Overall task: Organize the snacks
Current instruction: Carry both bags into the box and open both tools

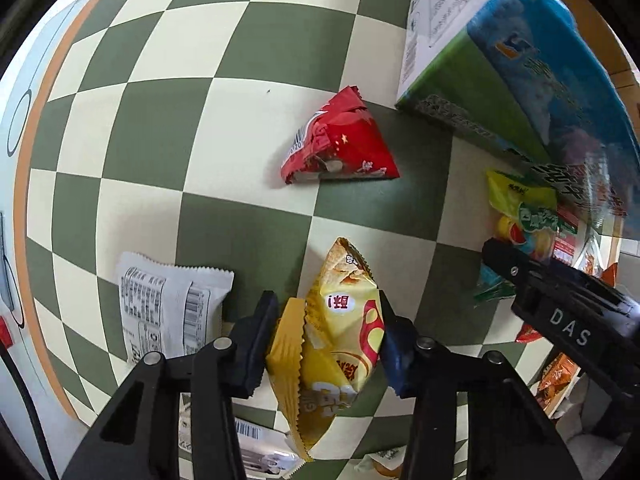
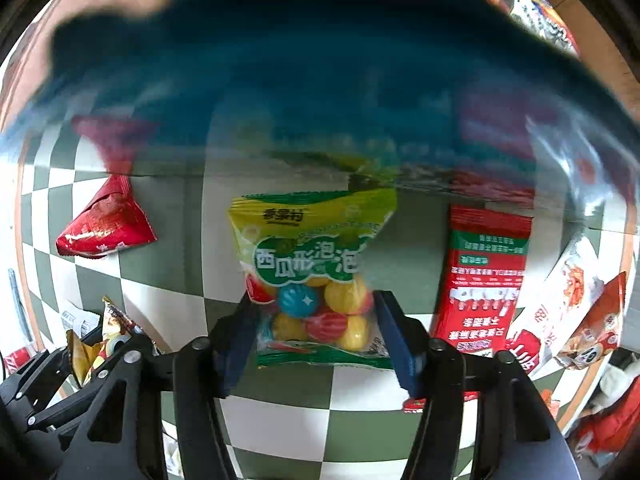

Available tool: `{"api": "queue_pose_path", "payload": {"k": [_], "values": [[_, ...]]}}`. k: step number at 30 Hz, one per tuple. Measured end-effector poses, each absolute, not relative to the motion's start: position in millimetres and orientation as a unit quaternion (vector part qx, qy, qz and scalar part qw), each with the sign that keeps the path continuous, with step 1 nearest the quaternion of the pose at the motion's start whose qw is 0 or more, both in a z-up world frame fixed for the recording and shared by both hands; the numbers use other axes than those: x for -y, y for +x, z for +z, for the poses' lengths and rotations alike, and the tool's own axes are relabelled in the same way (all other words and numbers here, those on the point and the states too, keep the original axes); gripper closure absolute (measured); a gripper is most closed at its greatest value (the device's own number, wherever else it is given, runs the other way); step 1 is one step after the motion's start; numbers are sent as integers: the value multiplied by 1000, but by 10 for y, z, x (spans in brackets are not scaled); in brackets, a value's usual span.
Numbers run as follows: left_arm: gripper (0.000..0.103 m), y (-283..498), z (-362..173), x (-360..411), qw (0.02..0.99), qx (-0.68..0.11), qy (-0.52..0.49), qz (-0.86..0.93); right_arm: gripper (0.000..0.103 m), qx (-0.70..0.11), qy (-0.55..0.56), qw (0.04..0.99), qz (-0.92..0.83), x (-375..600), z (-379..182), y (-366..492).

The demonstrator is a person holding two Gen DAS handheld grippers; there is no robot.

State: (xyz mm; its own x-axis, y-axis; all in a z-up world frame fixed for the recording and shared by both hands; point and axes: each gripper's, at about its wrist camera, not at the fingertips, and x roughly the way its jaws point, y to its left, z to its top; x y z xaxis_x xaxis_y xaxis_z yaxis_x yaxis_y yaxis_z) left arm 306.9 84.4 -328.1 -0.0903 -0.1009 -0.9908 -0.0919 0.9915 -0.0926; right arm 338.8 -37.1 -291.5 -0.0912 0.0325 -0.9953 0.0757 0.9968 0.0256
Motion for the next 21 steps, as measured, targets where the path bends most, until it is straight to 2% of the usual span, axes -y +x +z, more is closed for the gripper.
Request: {"api": "queue_pose_path", "payload": {"k": [3,12,21], "values": [[59,3052,-3202,-882,676,-734,-66,-4,48,-737,44,674,-10,430,-2889,3301],[59,2901,-2903,-699,690,-721,-68,-24,50,-732,87,676,8,674,-2665,2938],[60,2787,-2353,-249,710,-696,-62,-82,51,-707,134,694,37,1037,-1996,2570]]}}
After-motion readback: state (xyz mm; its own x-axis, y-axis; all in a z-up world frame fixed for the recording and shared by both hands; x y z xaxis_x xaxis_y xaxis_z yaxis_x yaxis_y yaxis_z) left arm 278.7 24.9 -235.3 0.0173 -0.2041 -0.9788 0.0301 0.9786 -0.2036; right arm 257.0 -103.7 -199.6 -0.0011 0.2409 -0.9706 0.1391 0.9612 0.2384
